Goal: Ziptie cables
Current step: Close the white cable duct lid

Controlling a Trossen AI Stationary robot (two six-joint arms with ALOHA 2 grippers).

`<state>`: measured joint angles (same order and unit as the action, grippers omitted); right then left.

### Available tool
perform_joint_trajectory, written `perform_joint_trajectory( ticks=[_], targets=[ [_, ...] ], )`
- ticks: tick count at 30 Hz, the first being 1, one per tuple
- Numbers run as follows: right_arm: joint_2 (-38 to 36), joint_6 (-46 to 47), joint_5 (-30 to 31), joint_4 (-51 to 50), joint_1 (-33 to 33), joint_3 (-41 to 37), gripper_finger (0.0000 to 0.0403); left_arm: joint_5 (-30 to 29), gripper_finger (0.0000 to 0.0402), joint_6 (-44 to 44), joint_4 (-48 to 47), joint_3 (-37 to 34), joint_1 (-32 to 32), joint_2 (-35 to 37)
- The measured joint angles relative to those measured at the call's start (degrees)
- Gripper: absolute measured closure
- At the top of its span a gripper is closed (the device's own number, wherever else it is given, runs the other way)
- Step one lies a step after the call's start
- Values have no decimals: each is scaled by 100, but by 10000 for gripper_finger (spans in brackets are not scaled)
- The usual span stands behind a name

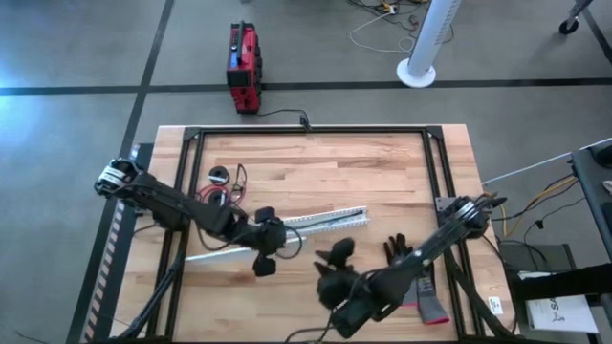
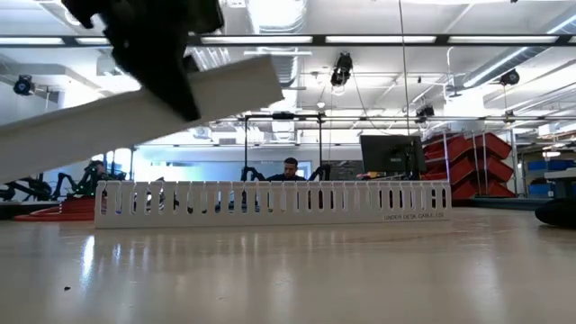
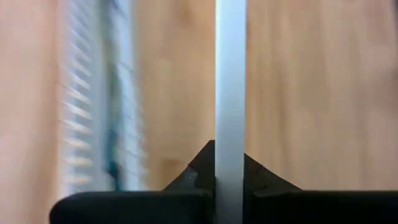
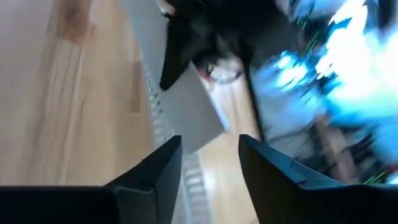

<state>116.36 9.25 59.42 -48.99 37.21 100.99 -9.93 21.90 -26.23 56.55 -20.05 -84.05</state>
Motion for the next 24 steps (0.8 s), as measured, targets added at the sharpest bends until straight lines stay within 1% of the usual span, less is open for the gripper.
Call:
perform_joint_trajectory(
  ticks=[2,3,6,8,11,14,18,20,22,24],
  targets=[
    [-249,888,-365,-503,-5,-9,245,-728,401,22,78,98,-286,-26],
    [-345,1270,-646,-729,-5,-18,240,-1030,401,53,153,116,-434,-83],
    [-566,2080,-1494,-985,3,-22,232,-1575,401,93,596,107,-871,-345],
    [-645,2324,-1767,-972,16,-22,228,-1906,401,74,1139,108,-1131,-661],
    [-656,2565,-1762,-946,30,-22,225,-2457,401,-259,2147,111,-1471,-1334],
    [-647,2680,-1761,-983,28,-26,226,-3164,401,-643,2839,343,-1679,-2089],
    [-560,2678,-1775,-1038,24,-27,233,-4078,401,-1060,2722,1003,-1742,-3027],
    [-540,2673,-1791,-1116,10,-33,236,-4380,401,-1269,2678,1374,-1739,-3452],
    [-533,2673,-1795,-1110,-15,-33,237,-4455,401,-1460,2659,1778,-1685,-3827],
    [-529,2688,-1939,-1110,-71,-33,235,-4429,401,-1600,2502,2148,-1623,-4156]
  ],
)
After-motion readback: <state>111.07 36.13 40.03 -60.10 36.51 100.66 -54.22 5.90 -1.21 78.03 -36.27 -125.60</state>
